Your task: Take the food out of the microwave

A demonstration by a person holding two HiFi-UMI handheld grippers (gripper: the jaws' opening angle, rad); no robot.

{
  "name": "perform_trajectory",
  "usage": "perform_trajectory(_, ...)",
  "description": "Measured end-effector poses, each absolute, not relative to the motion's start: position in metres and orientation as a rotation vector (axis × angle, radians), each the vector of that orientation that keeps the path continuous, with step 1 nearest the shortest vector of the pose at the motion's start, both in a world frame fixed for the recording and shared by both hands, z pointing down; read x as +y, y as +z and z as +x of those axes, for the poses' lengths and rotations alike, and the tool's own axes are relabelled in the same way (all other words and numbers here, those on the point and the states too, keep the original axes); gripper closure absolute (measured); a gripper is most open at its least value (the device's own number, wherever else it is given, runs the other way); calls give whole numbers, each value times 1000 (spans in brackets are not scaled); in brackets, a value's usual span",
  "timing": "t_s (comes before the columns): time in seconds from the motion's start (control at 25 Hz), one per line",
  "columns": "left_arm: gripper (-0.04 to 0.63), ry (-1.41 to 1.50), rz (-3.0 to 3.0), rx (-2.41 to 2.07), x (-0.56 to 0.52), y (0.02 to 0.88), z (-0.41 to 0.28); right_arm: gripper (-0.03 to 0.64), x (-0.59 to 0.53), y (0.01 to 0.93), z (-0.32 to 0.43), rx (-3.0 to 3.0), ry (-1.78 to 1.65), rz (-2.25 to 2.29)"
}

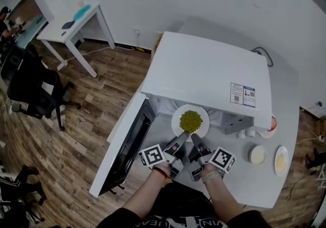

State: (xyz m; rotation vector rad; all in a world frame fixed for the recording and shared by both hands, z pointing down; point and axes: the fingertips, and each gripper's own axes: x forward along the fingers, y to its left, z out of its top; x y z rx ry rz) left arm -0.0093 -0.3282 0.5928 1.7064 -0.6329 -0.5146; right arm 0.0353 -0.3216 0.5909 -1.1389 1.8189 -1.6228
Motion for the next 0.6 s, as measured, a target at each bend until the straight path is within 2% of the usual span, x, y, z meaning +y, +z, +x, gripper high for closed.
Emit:
perform_trajectory(0.24, 543, -518, 1696, -648, -322, 593, -16, 572, -314, 588, 31, 1814, -1625, -1115)
perform_trajectory(0.6, 552, -635, 1577, -536, -304, 571, -16, 569, -298, 578, 23, 1863, -1585, -1099)
